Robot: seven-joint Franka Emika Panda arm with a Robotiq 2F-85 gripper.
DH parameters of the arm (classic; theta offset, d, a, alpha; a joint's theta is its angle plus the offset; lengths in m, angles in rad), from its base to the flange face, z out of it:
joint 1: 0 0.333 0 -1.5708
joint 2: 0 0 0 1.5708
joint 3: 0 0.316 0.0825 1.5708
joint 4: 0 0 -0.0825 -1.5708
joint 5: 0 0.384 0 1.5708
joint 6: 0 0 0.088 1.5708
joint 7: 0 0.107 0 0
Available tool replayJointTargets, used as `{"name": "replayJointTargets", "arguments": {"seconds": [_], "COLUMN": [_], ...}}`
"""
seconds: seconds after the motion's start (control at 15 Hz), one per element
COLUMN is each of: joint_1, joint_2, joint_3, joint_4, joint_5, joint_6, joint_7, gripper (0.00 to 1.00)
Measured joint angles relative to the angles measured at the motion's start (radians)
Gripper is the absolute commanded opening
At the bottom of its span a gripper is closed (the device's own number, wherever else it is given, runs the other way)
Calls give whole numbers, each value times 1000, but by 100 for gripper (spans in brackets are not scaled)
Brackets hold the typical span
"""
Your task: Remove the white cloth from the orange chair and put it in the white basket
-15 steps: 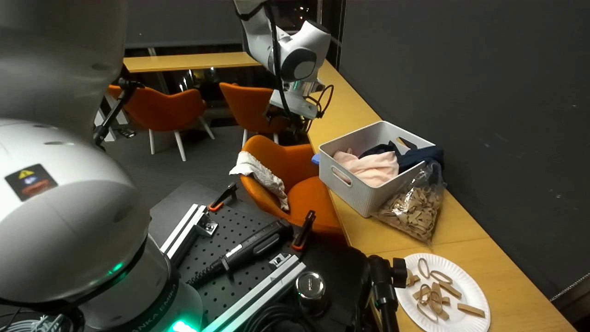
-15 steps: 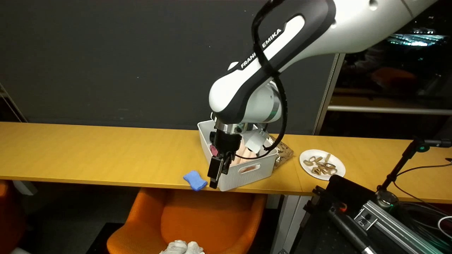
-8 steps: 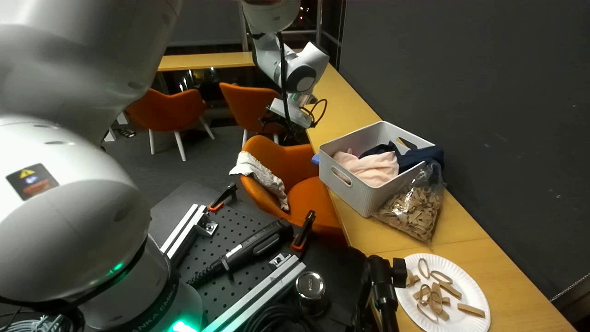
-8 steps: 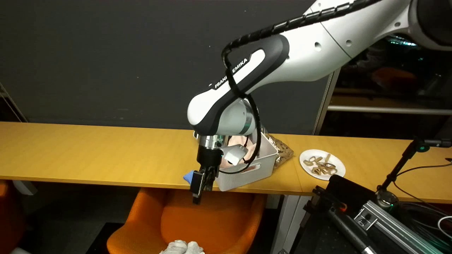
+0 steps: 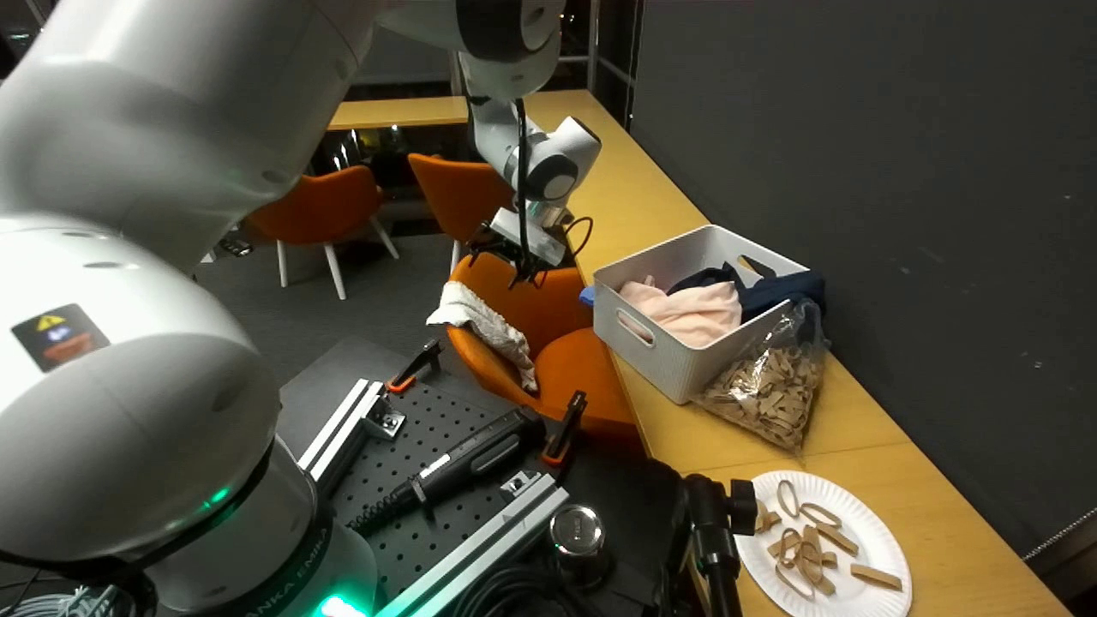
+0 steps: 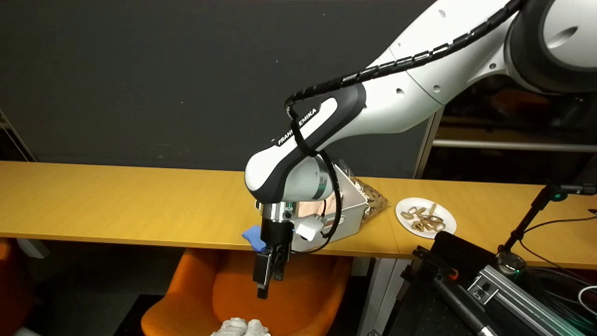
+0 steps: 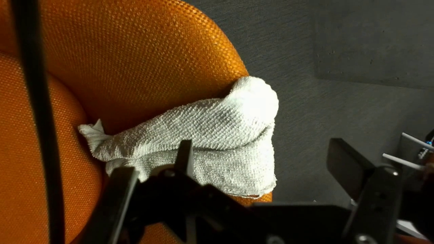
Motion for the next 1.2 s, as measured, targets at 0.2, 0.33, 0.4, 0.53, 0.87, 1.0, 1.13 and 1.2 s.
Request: {"name": "replayJointTargets", "arguments": {"seconds": [0.2,0.33,0.4,0.53,0.87,1.0,1.13,1.2], "joint_1": [-3,-8,-9,-9,-2,7,23,32], "joint_2": [-1,-3,-1,11,111,172,233,262], "joint_3": [0,0,0,1,20,34,45,49], "joint_4": [0,2,5,19,100,149,199,225], "joint_5": [0,0,0,0,0,0,0,-1], "joint_6": [1,1,1,1,1,0,-2,-3], "joint_7": [0,0,-1,-2,-11,-12,-12,-12], "gripper": [100,100,100,100,100,100,100,100]}}
